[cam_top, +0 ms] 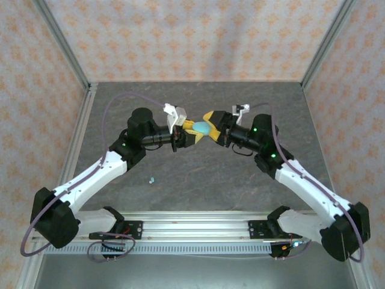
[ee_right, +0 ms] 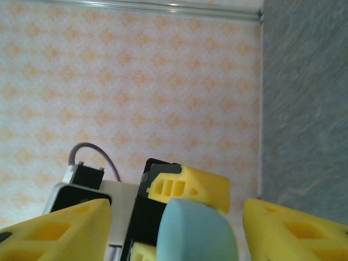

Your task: Insert the wireless bluetooth earbuds into the charging case

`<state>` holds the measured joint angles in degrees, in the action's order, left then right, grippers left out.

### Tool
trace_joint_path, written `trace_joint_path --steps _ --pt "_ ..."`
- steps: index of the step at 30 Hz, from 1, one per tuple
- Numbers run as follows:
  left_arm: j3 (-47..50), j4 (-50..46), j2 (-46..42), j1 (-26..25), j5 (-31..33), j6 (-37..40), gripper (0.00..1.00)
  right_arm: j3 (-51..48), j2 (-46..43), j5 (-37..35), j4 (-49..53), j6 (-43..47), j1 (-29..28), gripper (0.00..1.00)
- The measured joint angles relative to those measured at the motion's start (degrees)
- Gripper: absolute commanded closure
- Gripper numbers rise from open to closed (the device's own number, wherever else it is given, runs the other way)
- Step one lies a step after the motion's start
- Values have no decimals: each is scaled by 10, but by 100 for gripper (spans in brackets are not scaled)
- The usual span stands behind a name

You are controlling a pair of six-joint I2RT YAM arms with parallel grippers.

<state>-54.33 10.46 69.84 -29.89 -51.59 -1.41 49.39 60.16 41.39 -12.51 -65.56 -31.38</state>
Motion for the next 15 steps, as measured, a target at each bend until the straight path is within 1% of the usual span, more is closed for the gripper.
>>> trace_joint_path --steps 1,5,8,12,15 --pt "-1 -11 -5 0 -4 4 100 10 -13 -2 25 35 1 34" --pt "-6 -59 -33 0 -19 26 100 83 -64 -7 144 226 0 35" --pt "-19 -99 -47 0 -31 46 100 121 -83 -5 209 353 -1 35" --pt "-50 -161 -50 0 -50 77 100 133 -75 10 269 486 -21 34" --pt "-70 -202 -49 0 -64 99 100 132 -48 17 304 558 -47 33"
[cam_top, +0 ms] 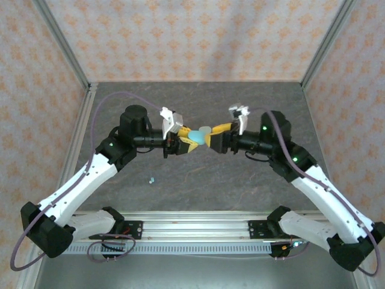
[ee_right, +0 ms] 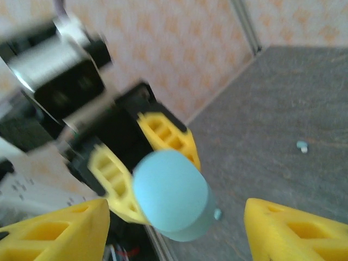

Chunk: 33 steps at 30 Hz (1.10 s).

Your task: Insert the wireless bluetooth earbuds into the charging case

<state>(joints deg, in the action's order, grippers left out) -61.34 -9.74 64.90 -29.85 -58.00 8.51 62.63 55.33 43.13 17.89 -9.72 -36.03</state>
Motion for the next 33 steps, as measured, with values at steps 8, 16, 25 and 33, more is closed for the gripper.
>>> trace_joint_path --steps 8,16,25,33 --pt "-14 -62 5 3 -15 37 100 0 36 13 33 100 -18 37" --pt "-16 -82 10 4 -16 49 100 2 55 35 37 131 -18 46" --pt "-24 -95 12 11 -18 51 100 9 57 34 35 122 -21 70" --pt "-24 -88 11 15 -15 50 100 9 59 43 22 64 -6 68"
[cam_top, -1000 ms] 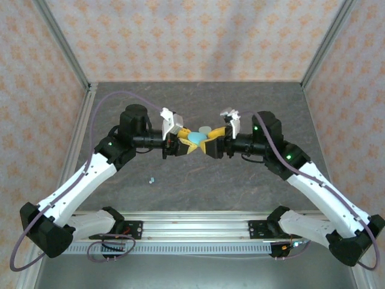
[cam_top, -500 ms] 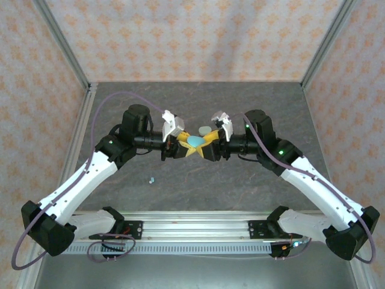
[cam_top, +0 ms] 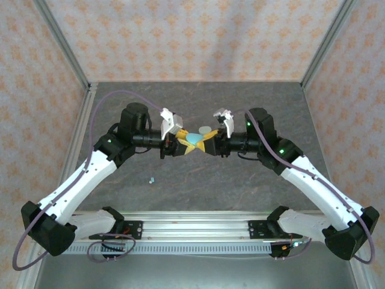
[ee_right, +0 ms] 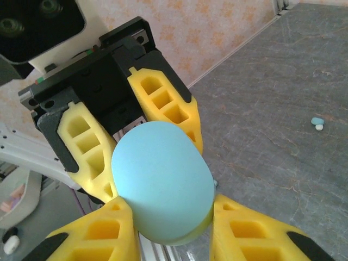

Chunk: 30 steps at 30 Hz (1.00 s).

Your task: Insert the wireless bluetooth earbuds into the charging case

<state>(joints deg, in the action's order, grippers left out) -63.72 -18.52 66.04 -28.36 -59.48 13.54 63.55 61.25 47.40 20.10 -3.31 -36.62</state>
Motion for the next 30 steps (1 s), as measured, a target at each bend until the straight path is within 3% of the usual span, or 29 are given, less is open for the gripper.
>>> trace_joint_path --steps 9,18,30 --pt "1 -5 0 0 7 0 100 0 -2 -18 -34 -47 11 51" --pt "1 -5 -2 -5 -12 -1 100 0 -4 -78 -50 -60 24 46" --pt "1 -1 -2 -5 -18 -1 100 -16 -4 -39 -89 -77 26 32"
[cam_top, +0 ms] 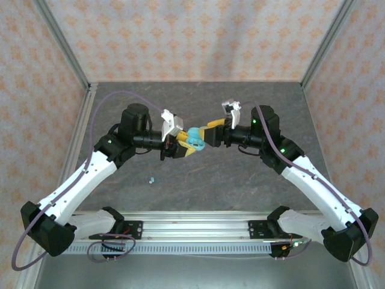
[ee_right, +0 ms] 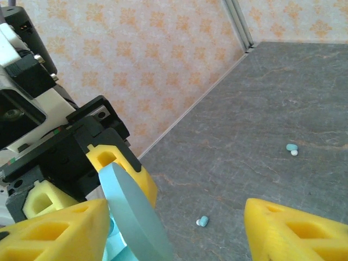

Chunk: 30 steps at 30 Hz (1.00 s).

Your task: Insert the wireless bluetooth earbuds into the charging case

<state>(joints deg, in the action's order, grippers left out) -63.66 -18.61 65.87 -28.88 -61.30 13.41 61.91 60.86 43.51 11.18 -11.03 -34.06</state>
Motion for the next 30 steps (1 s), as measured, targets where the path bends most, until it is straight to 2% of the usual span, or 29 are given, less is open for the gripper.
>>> trace_joint_path --steps 12,17,24,30 --pt "0 1 0 0 0 0 100 -7 -31 2 -9 -5 0 28" --pt "4 5 0 3 0 0 100 -7 -45 -10 -9 -15 0 32" --pt "44 15 -7 37 2 -7 100 16 -32 -130 62 -26 2 35" --pt "85 17 -42 63 5 -16 100 37 24 -216 123 -46 9 38"
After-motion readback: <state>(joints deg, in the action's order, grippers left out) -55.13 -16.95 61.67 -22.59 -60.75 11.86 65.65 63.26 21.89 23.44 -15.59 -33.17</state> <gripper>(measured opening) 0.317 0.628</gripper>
